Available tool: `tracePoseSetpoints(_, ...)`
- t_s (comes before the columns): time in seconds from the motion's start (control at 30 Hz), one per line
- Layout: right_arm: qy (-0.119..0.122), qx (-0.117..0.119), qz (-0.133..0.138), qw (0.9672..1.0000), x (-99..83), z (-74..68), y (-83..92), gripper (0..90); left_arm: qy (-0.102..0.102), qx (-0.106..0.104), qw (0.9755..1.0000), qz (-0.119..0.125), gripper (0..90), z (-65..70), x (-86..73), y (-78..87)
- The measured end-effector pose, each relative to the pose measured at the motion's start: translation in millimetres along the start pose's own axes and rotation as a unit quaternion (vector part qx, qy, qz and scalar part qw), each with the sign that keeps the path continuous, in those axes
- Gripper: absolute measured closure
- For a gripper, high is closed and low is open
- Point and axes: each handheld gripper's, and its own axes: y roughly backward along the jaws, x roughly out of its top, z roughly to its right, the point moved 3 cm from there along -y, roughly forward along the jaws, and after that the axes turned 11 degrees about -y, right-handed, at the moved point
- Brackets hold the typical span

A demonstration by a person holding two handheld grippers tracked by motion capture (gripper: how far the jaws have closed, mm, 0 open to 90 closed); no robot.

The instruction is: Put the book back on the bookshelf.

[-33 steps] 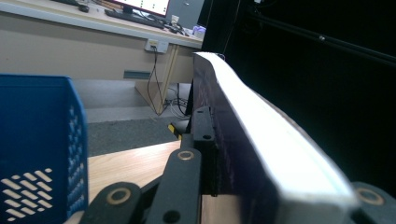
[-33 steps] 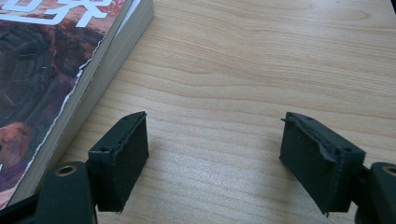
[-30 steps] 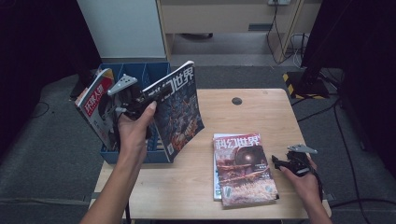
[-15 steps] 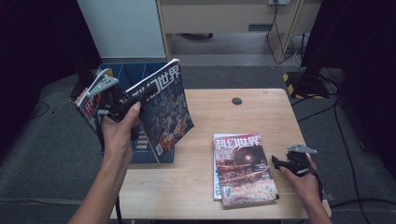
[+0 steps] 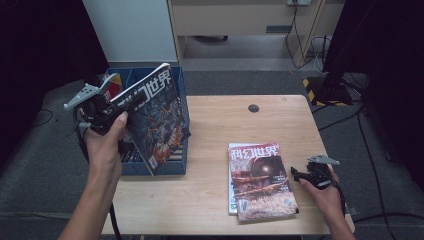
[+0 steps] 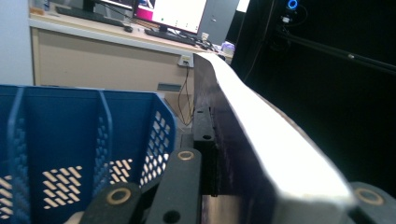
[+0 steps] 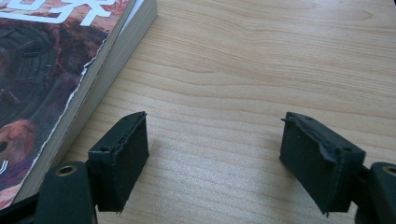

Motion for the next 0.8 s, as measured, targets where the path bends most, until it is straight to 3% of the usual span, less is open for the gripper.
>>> tracePoseSetpoints(0.8,0.002,0.003,-0.002,1.0,-0.4,-0.9,0.2,23.5,0.011,0.051,0.9986,0.0,81.9,-42.2,-7.4,39.8)
